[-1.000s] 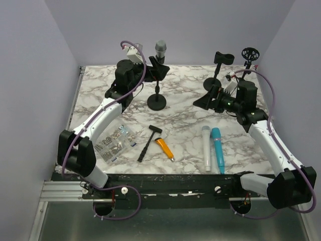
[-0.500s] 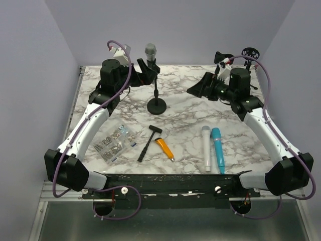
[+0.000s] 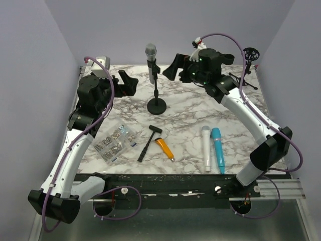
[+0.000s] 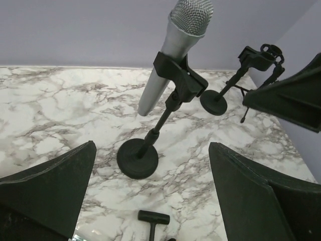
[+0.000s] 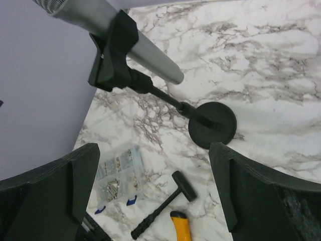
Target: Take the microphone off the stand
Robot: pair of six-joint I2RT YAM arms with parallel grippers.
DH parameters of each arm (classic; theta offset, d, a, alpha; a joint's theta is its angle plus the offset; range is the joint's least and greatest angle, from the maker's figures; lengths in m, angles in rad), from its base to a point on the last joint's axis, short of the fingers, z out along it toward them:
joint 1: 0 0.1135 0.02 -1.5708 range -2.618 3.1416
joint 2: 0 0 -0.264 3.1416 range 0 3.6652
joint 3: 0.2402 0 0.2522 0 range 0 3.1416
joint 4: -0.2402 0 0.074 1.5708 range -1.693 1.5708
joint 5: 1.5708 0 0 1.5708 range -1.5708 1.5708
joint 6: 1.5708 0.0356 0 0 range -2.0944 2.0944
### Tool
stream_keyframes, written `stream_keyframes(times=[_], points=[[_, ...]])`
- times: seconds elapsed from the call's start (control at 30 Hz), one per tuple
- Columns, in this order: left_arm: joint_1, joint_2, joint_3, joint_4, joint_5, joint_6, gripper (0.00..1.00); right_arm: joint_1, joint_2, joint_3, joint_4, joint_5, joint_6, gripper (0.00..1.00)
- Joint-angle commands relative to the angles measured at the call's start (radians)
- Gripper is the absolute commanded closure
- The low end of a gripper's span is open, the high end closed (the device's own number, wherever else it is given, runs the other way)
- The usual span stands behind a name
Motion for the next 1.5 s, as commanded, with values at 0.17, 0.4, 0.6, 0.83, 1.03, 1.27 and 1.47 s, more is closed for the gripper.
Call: stream_keyframes(times=[0.17,0.4,0.6,0.83,1.03,1.27,1.47], points=[[0.011,-0.08,-0.064,0.016,-0.096,0.09,0.01,0.126,0.26,0.373,-0.016,0.304,-0.089,0.03],[0.139,0.029,-0.03,0.019,0.156,-0.054,0.02,0.154,0.439,0.636,-0.075,0.355,-0.143,0.07],[0.193,0.072,-0.035,0.07,0.3,-0.125,0.02,0.158,0.496,0.695,-0.057,0.381,-0.242,0.09],[0.193,0.094,-0.045,0.092,0.332,-0.14,0.02,0.162,0.541,0.756,-0.023,0.336,-0.293,0.12],[0.193,0.116,-0.045,0.099,0.347,-0.142,0.02,0.163,0.569,0.787,-0.01,0.32,-0.31,0.16],[0.193,0.126,-0.042,0.099,0.355,-0.143,0.02,0.162,0.577,0.795,0.013,0.26,-0.355,0.17],[0.19,0.131,-0.052,0.13,0.378,-0.151,0.05,0.163,0.6,0.809,0.049,0.19,-0.383,0.42]])
